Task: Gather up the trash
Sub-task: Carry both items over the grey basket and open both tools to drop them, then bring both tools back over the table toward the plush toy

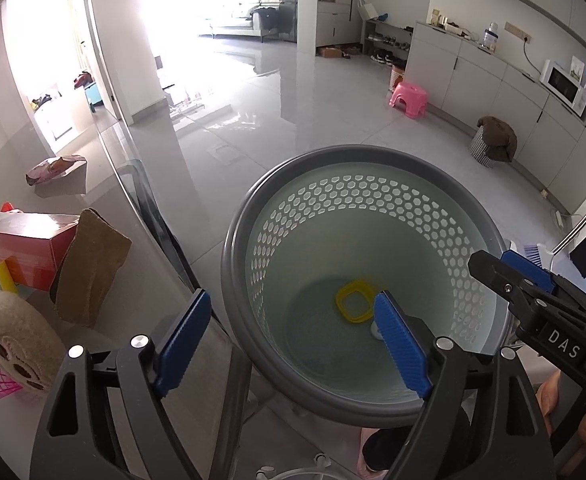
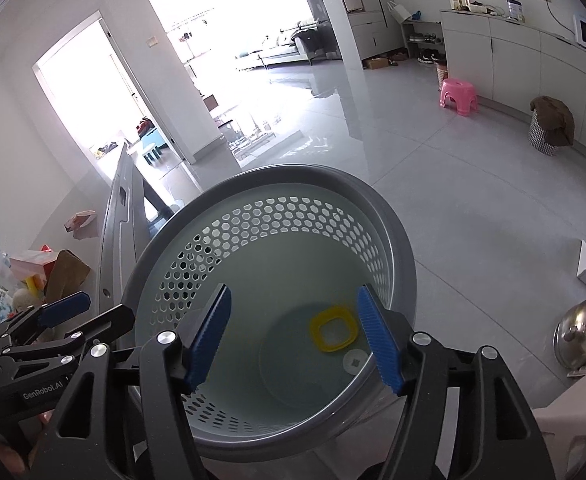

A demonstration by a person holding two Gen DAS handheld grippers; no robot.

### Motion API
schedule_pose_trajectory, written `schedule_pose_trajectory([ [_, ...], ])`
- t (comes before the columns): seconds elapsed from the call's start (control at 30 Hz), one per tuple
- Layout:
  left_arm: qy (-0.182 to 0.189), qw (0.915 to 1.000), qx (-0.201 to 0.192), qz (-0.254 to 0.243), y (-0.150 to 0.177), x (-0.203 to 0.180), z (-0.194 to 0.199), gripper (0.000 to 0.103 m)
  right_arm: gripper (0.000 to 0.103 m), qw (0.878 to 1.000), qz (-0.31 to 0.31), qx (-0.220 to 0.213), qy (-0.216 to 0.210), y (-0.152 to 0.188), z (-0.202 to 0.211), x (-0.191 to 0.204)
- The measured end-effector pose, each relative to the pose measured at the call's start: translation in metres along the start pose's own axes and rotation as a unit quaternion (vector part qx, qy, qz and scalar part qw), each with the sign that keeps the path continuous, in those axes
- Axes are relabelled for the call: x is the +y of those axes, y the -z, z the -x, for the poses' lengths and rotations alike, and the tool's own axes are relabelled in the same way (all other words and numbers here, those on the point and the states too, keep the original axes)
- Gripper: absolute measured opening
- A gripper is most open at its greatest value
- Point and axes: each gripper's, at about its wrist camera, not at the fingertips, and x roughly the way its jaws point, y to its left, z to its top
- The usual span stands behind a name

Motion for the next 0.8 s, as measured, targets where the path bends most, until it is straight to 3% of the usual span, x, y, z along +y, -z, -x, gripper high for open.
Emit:
schedule_pose_trajectory([
  [0.8, -0.005, 0.9990, -0.037, 0.024, 0.015, 0.023, 0.057, 0.084, 0.067, 1.000, 0.007, -0.020, -0.014, 0.016, 0.043, 0.031],
])
